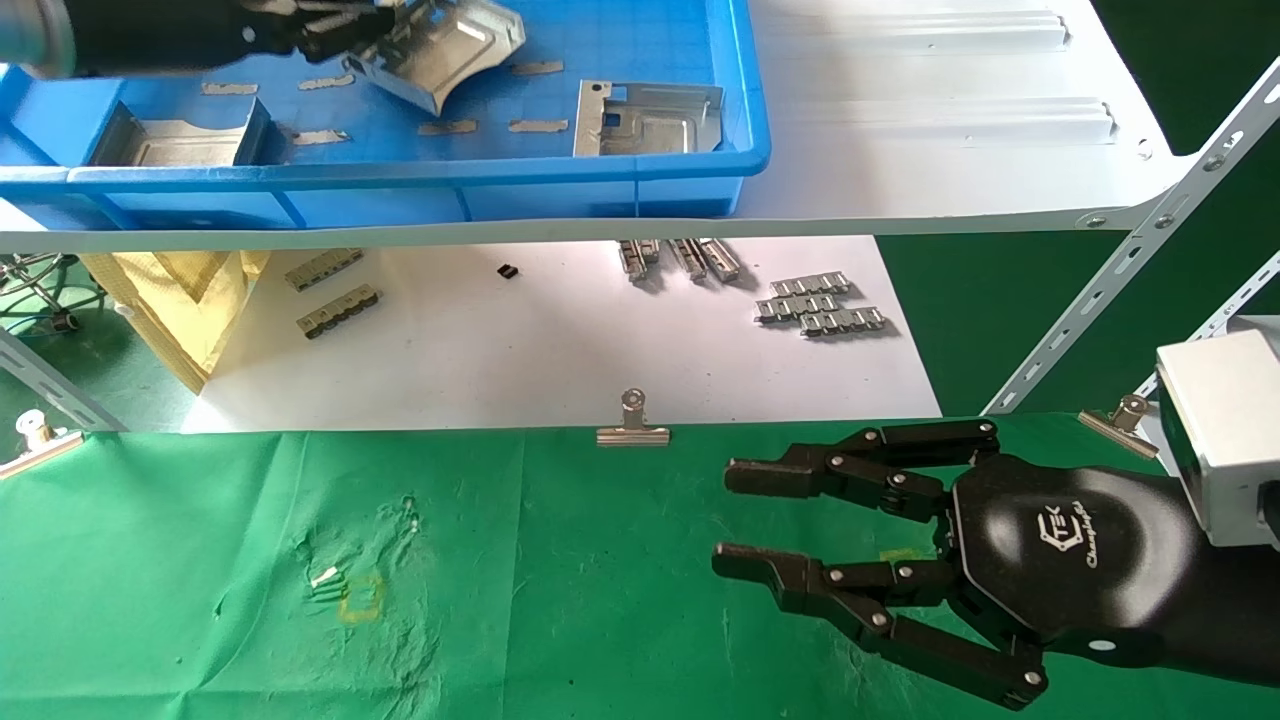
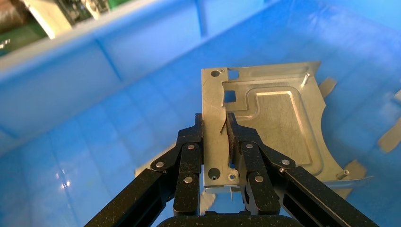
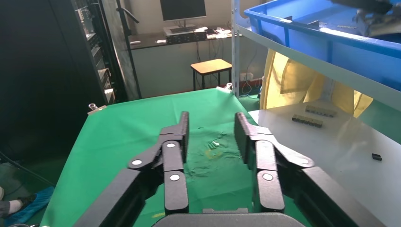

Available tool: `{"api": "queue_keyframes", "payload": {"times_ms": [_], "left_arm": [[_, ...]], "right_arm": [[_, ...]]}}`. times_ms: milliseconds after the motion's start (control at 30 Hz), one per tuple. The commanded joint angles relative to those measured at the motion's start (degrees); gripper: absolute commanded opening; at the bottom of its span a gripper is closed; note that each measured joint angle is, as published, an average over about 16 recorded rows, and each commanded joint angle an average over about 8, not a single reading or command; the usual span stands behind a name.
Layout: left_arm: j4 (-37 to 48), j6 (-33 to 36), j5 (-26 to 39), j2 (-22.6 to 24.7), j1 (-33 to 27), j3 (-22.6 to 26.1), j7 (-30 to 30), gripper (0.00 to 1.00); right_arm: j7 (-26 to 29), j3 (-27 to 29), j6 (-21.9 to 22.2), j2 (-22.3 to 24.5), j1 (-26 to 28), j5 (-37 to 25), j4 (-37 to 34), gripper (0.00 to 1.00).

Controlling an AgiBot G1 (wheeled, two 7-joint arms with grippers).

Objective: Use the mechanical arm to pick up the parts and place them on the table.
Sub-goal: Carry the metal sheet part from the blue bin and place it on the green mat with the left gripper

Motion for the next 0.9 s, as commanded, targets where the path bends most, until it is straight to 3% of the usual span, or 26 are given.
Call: {"api": "queue_keyframes", "payload": {"times_ms": [33, 233, 600, 900], "left_arm": [[-0.34, 0.57, -0.67, -0.43, -0.17, -0.46, 0.61, 0.00], [-1.74, 8.09, -2.48, -2.82, -1.07, -1.61, 3.84, 0.00], [-4.46, 29.85, -5.84, -8.92, -0.12, -3.26, 14.14, 0.00], [-13.42, 33.84, -11.10, -14.62, 6.86, -1.54, 21.48, 0.00]], "right_arm": [[0.00, 0.00, 0.00, 0.00, 0.00, 0.00, 0.00, 1.00], [0.00, 0.00, 0.00, 0.00, 0.00, 0.00, 0.00, 1.00], [0.00, 0.00, 0.00, 0.00, 0.00, 0.00, 0.00, 1.00], [0.00, -0.01, 0.00, 0.00, 0.00, 0.00, 0.00, 1.00]]}}
